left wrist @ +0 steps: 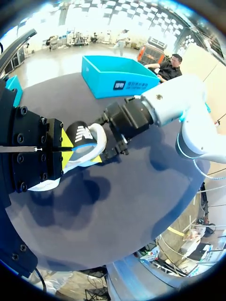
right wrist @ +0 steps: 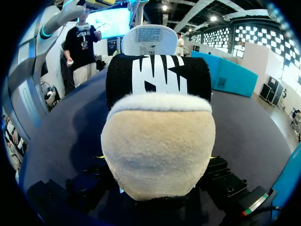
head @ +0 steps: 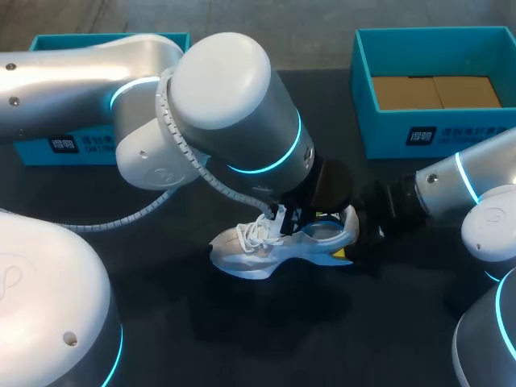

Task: Take the shoe out of the shoebox, open the shoe tongue, remove and reinsert the insole, then place the shoe into the shoebox

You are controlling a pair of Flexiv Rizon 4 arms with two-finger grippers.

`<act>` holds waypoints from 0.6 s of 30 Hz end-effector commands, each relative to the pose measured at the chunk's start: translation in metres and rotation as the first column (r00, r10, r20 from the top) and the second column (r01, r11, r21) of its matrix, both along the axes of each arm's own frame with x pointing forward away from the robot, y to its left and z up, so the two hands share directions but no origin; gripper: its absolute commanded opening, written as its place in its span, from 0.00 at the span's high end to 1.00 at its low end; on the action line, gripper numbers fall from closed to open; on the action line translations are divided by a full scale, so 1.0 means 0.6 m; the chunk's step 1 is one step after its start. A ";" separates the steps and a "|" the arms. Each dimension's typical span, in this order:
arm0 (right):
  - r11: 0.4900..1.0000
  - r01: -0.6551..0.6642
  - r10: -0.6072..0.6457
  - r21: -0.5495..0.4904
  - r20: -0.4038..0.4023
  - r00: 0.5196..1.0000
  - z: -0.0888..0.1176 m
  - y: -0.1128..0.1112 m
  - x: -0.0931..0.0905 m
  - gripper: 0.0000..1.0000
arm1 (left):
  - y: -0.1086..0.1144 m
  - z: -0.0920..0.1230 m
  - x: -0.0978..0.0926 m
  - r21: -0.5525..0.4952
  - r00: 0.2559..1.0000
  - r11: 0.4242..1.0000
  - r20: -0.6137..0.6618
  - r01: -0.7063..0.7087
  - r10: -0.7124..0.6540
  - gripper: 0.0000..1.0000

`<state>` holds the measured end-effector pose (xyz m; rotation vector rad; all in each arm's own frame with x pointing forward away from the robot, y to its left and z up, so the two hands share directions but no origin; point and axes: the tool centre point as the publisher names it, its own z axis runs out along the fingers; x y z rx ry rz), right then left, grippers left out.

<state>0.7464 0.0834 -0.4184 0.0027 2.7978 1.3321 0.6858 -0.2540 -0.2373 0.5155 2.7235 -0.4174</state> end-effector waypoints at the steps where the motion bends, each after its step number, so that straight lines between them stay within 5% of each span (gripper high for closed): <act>1: 1.000 0.001 -0.001 -0.004 0.000 1.000 0.000 0.002 0.000 1.00 | 0.018 0.047 -0.015 -0.006 1.000 1.000 0.012 -0.002 0.002 1.00; 18: 1.000 0.001 -0.001 -0.004 0.000 1.000 0.000 0.002 0.000 1.00 | 0.028 0.083 -0.025 -0.035 0.996 0.999 0.091 -0.002 0.005 1.00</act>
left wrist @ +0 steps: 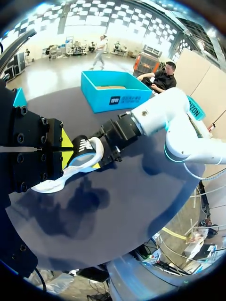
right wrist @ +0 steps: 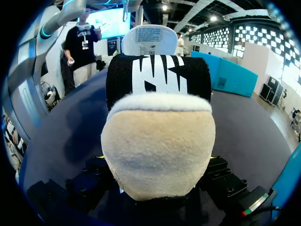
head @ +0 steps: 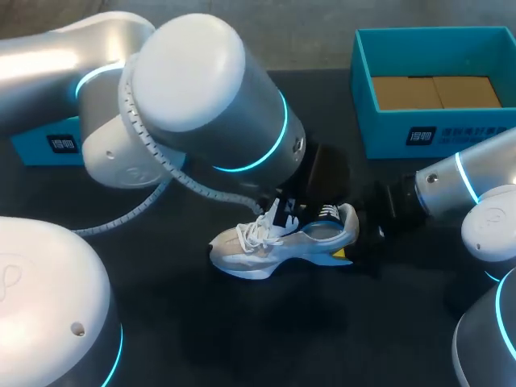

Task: Take the shoe out of the shoebox, open the shoe tongue, remove and reinsert the insole, then place the shoe into the shoebox

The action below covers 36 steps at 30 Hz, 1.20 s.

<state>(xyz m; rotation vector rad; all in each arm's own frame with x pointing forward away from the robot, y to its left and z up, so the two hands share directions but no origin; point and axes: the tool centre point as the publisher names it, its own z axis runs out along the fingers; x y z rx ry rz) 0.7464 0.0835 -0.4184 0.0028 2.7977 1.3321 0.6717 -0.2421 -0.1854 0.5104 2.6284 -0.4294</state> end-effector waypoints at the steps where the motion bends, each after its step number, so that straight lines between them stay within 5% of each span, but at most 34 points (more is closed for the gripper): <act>1: 1.000 0.001 -0.001 -0.004 0.000 1.000 0.000 0.002 0.000 1.00 | 0.008 -0.008 0.000 0.004 1.000 1.000 0.000 -0.003 0.003 1.00; 24: 1.000 0.001 -0.001 -0.004 0.000 1.000 0.000 0.002 0.000 1.00 | -0.013 -0.150 0.036 0.084 0.999 0.996 0.034 0.006 -0.009 1.00; 29: 1.000 0.001 -0.001 -0.004 0.000 1.000 0.000 0.002 0.000 1.00 | -0.020 -0.169 0.039 0.066 0.998 0.998 0.056 -0.002 -0.002 0.78; 36: 1.000 0.001 -0.001 -0.004 0.000 1.000 0.000 0.002 0.000 1.00 | -0.033 -0.194 0.048 0.054 0.995 0.998 0.094 -0.037 0.032 0.85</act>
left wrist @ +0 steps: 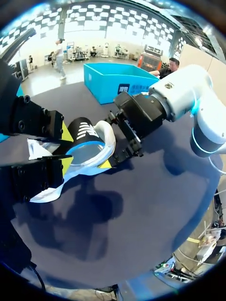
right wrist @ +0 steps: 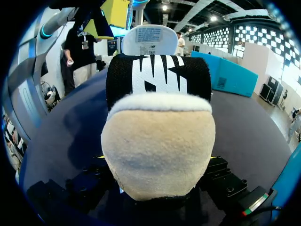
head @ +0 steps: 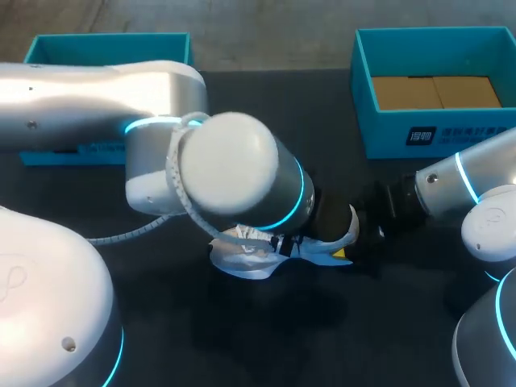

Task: Take the shoe out of the shoebox, open the shoe tongue, remove and reinsert the insole, then place the shoe into the shoebox

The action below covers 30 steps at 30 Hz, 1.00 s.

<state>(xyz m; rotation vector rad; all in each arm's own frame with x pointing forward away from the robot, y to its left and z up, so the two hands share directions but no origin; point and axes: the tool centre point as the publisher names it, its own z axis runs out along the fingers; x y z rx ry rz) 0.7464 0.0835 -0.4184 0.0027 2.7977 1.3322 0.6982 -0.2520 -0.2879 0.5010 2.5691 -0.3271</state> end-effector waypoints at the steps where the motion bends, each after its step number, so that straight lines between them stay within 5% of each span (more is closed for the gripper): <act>1: 1.000 0.001 -0.001 -0.004 0.000 1.000 0.000 0.002 0.000 1.00 | -0.018 -0.026 0.005 0.006 1.000 1.000 0.025 -0.016 0.016 0.86; 9: 1.000 0.001 -0.001 -0.004 0.000 1.000 0.000 0.002 0.000 1.00 | -0.036 -0.037 0.018 -0.041 0.995 0.997 0.070 -0.073 0.075 0.80; 13: 1.000 0.001 -0.001 -0.004 0.000 1.000 0.000 0.002 0.000 1.00 | -0.044 -0.037 0.020 -0.057 0.991 0.995 0.096 -0.085 0.090 0.58; 21: 1.000 0.001 -0.001 -0.004 0.000 1.000 0.000 0.002 0.000 1.00 | -0.053 -0.050 0.023 -0.068 0.976 0.990 0.172 -0.123 0.133 0.48; 30: 1.000 0.001 -0.001 -0.004 0.000 1.000 0.000 0.002 0.000 1.00 | -0.055 -0.054 0.032 -0.130 0.943 0.970 0.241 -0.205 0.231 0.53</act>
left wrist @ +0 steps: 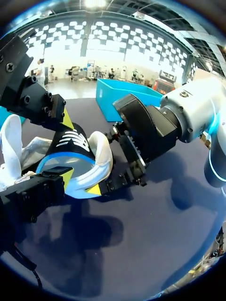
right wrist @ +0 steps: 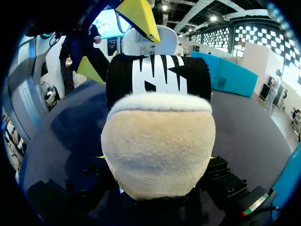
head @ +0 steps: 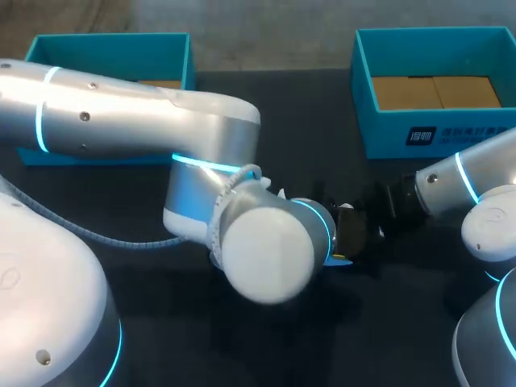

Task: Take the shoe out of the shoebox, open the shoe tongue, remove and reinsert the insole, then place the shoe into the shoebox

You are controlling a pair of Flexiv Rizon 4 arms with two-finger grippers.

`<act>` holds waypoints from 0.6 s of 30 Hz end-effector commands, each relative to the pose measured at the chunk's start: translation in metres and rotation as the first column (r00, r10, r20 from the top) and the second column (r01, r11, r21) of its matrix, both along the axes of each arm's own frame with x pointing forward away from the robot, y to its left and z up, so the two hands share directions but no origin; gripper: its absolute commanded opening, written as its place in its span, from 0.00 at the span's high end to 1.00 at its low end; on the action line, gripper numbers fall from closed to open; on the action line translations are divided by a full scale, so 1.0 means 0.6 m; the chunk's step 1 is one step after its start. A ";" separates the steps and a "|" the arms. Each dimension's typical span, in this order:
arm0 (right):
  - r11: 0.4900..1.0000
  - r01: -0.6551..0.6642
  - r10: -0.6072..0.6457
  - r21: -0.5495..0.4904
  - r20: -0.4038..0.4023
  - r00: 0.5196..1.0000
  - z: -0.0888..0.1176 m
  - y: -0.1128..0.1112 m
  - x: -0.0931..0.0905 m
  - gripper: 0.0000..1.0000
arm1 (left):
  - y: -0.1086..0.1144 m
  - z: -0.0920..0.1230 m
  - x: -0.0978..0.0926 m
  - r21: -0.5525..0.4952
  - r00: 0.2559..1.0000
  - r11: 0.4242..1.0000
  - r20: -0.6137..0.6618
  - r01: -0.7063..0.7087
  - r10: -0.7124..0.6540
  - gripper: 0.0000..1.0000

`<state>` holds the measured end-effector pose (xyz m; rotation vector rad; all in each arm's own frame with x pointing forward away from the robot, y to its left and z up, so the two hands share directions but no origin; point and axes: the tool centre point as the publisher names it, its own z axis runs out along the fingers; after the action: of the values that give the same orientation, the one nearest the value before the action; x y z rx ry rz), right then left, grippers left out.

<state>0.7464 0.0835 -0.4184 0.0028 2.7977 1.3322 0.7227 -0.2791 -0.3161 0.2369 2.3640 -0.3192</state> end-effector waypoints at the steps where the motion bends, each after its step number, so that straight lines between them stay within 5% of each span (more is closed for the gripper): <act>1: 1.000 0.001 -0.001 -0.004 0.000 1.000 0.000 0.002 0.000 1.00 | -0.010 -0.007 -0.008 -0.009 0.998 0.999 0.057 -0.034 0.034 0.53; 18: 1.000 0.001 -0.001 -0.004 0.000 1.000 0.000 0.002 0.000 1.00 | -0.001 -0.017 0.008 -0.037 0.980 0.994 0.172 -0.100 0.105 0.56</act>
<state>0.7464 0.0835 -0.4184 0.0027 2.7977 1.3323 0.7301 -0.2766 -0.3217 0.1322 2.2124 -0.2809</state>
